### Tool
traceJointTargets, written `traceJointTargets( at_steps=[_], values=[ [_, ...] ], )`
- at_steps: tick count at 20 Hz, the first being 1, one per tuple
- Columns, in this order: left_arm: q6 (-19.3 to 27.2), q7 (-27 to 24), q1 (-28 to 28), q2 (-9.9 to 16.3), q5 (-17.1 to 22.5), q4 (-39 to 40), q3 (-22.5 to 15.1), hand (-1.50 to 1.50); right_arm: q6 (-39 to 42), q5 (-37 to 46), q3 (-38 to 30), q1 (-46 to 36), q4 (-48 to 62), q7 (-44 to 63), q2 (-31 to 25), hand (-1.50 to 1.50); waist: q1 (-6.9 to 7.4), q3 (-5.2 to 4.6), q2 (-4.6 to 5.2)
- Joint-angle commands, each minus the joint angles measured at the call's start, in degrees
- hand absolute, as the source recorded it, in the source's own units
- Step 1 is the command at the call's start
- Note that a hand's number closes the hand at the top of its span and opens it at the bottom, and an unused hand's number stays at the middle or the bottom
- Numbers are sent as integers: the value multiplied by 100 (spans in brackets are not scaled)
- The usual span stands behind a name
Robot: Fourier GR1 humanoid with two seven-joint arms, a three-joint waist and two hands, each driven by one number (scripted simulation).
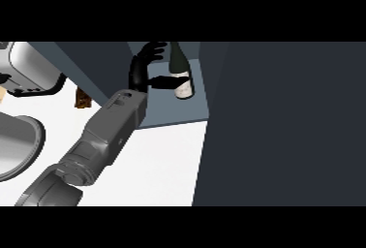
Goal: Pick up the wine, place it into the cabinet and close the cabinet
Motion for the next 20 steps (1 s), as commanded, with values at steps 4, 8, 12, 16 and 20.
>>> traceJointTargets(
  at_steps=[4, 8, 12, 16, 20],
  values=[
    [263, 70, -230, 274, -107, 268, -12, -150, 145, -378, 16, 304, -713, 193, -127, -150, -31, 0, -5],
    [-177, -212, -226, 63, 52, 43, 155, -150, 190, -263, 145, 283, -700, 116, -75, -150, -24, -11, -6],
    [-712, -254, -345, 125, 224, -92, 347, -150, 183, -322, 109, 379, -730, 90, -58, -150, 18, -8, -32],
    [-1213, -628, -224, -51, 375, -264, 515, 150, 142, -285, -113, 472, -861, 210, -149, -150, 128, -9, -69],
    [-1882, -481, -302, 109, 465, -317, 615, 150, 237, -371, -93, 753, -1020, 143, -226, -150, 211, 1, -137]
  ],
)
